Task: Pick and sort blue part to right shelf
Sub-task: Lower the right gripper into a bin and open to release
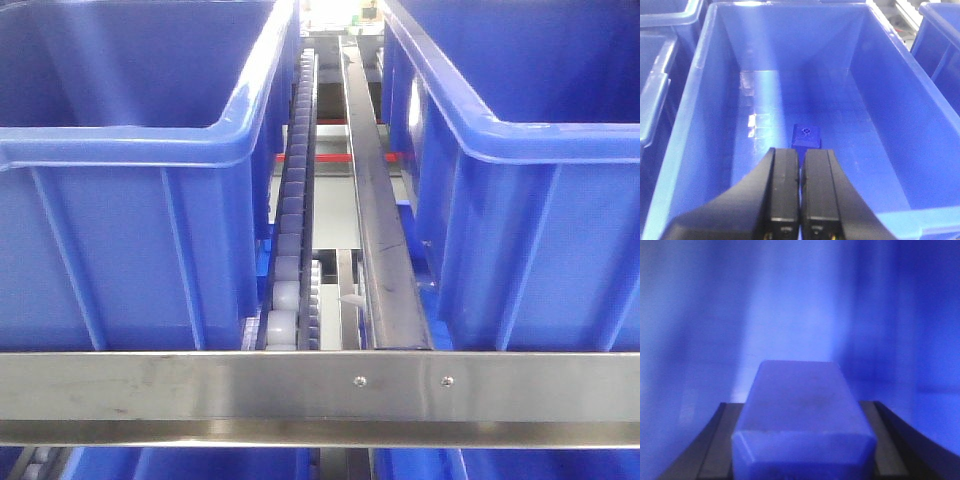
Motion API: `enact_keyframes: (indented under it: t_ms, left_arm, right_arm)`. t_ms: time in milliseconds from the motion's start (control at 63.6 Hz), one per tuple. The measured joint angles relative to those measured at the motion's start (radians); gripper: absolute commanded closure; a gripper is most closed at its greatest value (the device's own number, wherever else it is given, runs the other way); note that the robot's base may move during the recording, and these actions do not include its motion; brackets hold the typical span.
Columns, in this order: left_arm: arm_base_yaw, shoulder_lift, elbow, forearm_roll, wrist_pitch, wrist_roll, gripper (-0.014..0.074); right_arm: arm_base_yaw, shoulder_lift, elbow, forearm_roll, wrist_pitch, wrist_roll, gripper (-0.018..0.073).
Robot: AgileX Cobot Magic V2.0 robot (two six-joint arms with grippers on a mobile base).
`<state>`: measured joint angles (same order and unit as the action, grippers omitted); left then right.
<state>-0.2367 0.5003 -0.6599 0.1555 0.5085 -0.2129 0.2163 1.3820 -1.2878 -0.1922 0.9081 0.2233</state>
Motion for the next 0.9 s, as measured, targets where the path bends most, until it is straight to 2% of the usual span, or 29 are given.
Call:
enact_keyframes:
  t_ms: [236,551,645,818,897]
  left_arm:
    - [0.000,-0.031,0.000,0.000,0.054,0.000,0.0472]
    - [0.000,-0.033,0.002,0.000,0.069,0.000,0.0472]
    - [0.000,-0.033,0.002,0.000,0.071,0.000,0.0472]
    - [0.000,-0.033,0.002,0.000,0.071,0.000,0.0472]
    - [0.000,-0.033,0.002,0.000,0.071,0.000,0.0472]
  right_arm:
    - [-0.096,0.313,-0.153,0.110,0.006,-0.148,0.0306]
    - [-0.114,0.506,-0.195,0.107,-0.018,-0.165,0.0298]
    - [-0.114,0.508,-0.198,0.088,-0.019,-0.165,0.0230]
    - [-0.114,0.508,-0.201,0.077,-0.022,-0.165,-0.0055]
    - [-0.114,0.508,-0.201,0.073,-0.025,-0.165,-0.0040]
